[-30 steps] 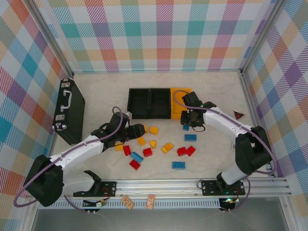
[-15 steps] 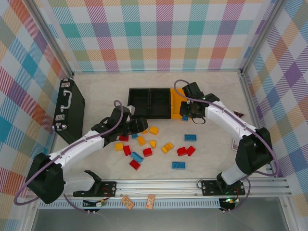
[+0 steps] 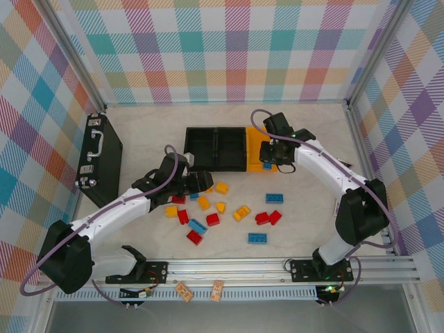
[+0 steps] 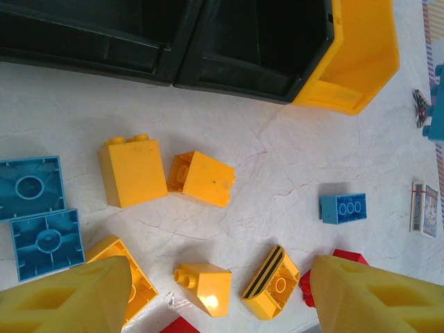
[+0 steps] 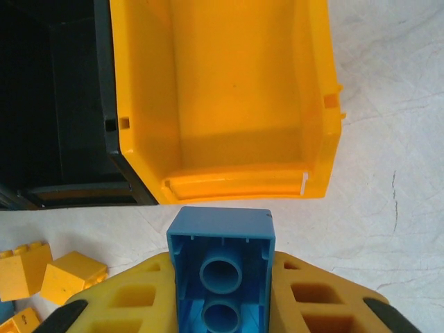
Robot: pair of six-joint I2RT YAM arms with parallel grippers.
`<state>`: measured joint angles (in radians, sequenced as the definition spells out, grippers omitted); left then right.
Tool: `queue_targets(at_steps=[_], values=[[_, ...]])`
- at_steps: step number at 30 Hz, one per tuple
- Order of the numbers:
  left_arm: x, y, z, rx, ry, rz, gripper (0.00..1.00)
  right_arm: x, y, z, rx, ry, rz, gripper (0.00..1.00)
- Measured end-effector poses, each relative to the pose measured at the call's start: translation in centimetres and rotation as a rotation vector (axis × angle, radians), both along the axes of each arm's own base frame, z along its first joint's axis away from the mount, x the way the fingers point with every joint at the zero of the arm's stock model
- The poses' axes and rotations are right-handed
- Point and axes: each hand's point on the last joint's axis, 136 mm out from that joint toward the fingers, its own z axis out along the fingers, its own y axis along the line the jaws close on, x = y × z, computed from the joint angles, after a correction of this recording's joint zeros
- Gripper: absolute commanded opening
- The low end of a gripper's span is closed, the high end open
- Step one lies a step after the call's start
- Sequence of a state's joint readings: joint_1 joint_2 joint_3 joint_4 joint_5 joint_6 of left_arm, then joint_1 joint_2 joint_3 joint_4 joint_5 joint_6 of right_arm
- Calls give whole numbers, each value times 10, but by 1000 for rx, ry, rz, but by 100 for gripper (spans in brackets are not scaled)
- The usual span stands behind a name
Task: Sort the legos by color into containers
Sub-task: Place the lego in the container.
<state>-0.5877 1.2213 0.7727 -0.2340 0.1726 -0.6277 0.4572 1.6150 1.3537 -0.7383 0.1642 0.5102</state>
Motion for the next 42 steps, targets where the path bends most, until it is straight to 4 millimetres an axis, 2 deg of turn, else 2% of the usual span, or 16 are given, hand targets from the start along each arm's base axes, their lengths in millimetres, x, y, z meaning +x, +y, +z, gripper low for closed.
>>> queue_targets(at_steps=[3,8,21,32,35,42], values=[[0,0,-1,1,4,-1,69,12,-1,3,0,-11,-6,15],[0,-1,-4,1,12,5,69,31,-4,-2,-7,-2,-12,15],[-6,2,-10,8,6,31,69,84,14,-35,-31,46,18,16],[-5,4,-7,9,-7,41,69,93,20,-80,-56,143,24,22],[-6,6,-9,15,-4,43,69,94,21,-86,-59,151,23,26],[-8,11,-10,25,-10,57,70,96,22,-88,-53,157,6,44]])
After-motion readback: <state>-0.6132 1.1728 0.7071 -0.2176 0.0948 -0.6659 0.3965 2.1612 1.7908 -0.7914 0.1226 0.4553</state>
